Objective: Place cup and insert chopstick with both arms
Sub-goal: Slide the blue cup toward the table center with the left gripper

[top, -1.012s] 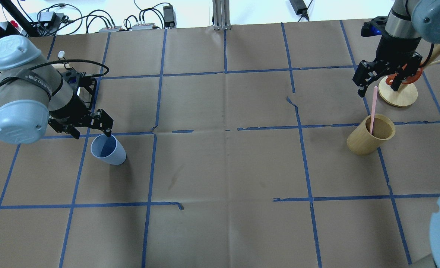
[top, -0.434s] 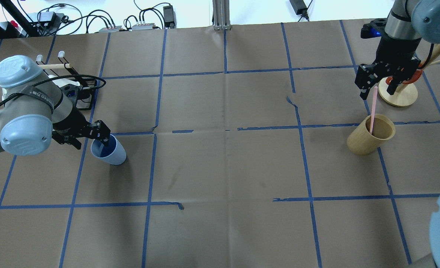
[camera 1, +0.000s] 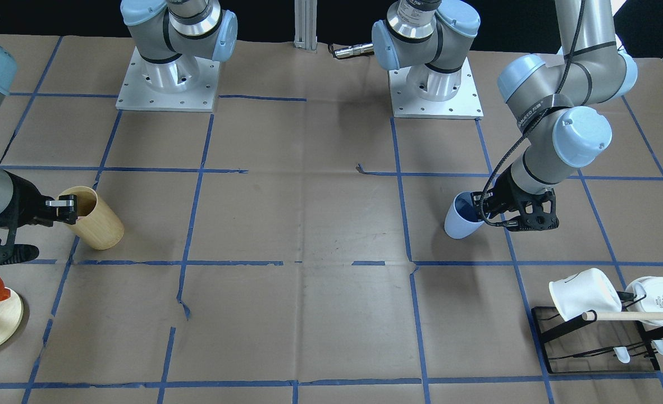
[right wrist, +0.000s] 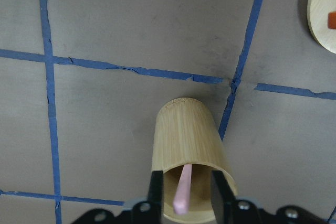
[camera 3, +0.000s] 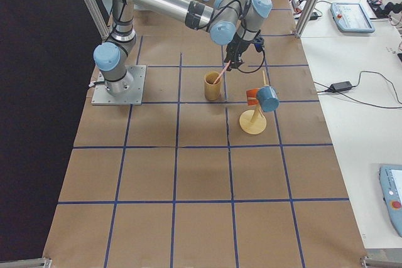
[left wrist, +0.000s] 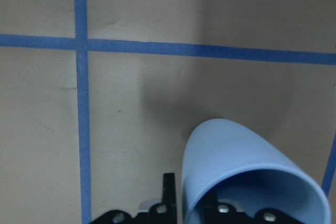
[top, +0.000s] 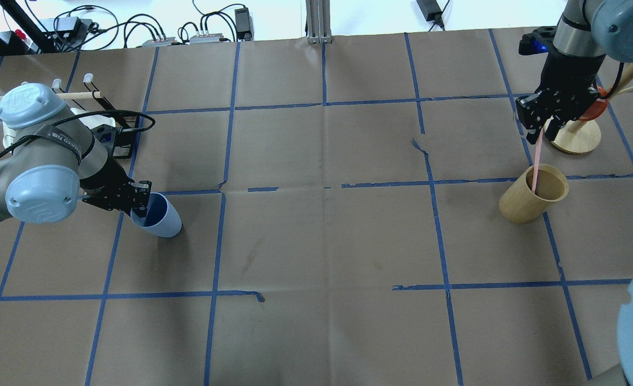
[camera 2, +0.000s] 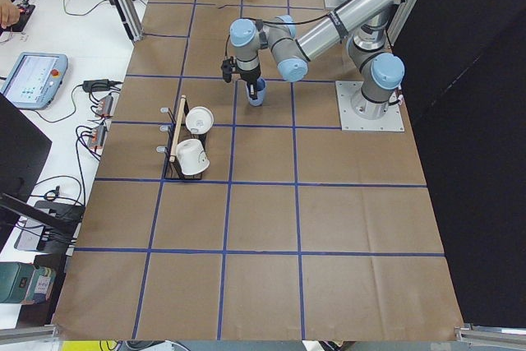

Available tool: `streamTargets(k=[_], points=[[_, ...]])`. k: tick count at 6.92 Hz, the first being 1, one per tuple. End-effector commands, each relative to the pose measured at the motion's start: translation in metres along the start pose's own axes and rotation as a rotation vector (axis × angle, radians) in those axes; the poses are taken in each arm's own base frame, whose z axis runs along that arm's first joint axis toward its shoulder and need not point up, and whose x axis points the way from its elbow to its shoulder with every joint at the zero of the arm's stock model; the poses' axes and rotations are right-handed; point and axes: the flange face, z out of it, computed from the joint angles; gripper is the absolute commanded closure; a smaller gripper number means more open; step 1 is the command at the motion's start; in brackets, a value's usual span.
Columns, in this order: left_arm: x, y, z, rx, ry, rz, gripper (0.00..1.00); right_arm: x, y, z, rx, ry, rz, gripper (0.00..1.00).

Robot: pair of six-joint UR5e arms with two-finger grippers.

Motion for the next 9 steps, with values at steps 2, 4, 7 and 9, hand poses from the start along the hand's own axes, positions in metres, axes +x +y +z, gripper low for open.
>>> streamTargets(k=[2, 4, 7, 9], points=[[0.011, -0.006, -0.02, 0.043, -0.013, 0.011, 1.0, 0.0, -0.001, -0.001, 0.006, -0.003, 0.006, 0.58], [0.073, -0.02, -0.046, 0.054, -0.014, -0.053, 1.0, -0.001, 0.0, 0.001, -0.001, -0.007, 0.005, 0.77], [0.224, -0.036, -0.063, 0.087, 0.045, -0.235, 1.0, 0.0, 0.0, -0.002, 0.003, 0.0, 0.006, 0.93], [0.338, -0.009, -0.039, 0.063, 0.059, -0.358, 1.0, 0.001, 0.002, -0.011, 0.02, 0.006, 0.008, 0.95]])
